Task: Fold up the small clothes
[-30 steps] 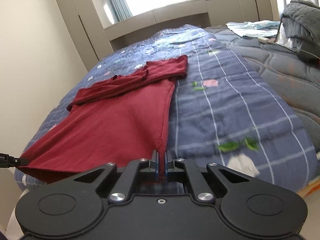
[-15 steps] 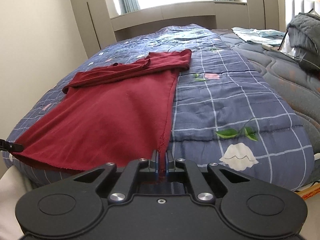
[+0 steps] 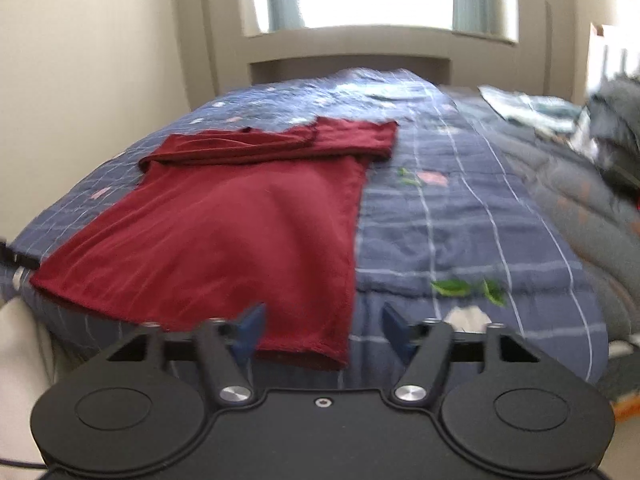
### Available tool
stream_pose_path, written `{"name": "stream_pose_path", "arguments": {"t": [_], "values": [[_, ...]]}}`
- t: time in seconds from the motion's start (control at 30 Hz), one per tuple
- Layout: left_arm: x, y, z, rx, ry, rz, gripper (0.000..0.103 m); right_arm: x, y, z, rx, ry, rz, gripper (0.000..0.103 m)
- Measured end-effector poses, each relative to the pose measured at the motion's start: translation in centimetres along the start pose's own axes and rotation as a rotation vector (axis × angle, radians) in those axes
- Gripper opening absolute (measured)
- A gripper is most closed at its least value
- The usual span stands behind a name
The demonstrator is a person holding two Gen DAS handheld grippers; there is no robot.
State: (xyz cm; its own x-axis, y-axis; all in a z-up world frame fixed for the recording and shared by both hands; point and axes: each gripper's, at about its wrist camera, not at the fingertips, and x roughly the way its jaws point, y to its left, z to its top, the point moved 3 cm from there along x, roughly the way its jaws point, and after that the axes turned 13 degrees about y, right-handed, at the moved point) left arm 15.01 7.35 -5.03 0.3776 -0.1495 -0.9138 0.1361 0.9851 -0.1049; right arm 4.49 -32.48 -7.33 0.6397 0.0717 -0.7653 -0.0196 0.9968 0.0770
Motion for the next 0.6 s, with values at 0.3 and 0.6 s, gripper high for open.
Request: {"name": "stream_pose_path", "arguments": {"t": [0.3,0.6], "values": [[-0.7,-3.9,-1.1,0.207,-0.097,0.117,0.103,1.2,6.5,0.0,-0.374,-0.004,0.000,0.095],[1.1,-10.3,-2.1,0.431,-0.100,0.079,0.103,5.3,9.9,-1.7,-0.682,0.021,-0.097,0.067]]}}
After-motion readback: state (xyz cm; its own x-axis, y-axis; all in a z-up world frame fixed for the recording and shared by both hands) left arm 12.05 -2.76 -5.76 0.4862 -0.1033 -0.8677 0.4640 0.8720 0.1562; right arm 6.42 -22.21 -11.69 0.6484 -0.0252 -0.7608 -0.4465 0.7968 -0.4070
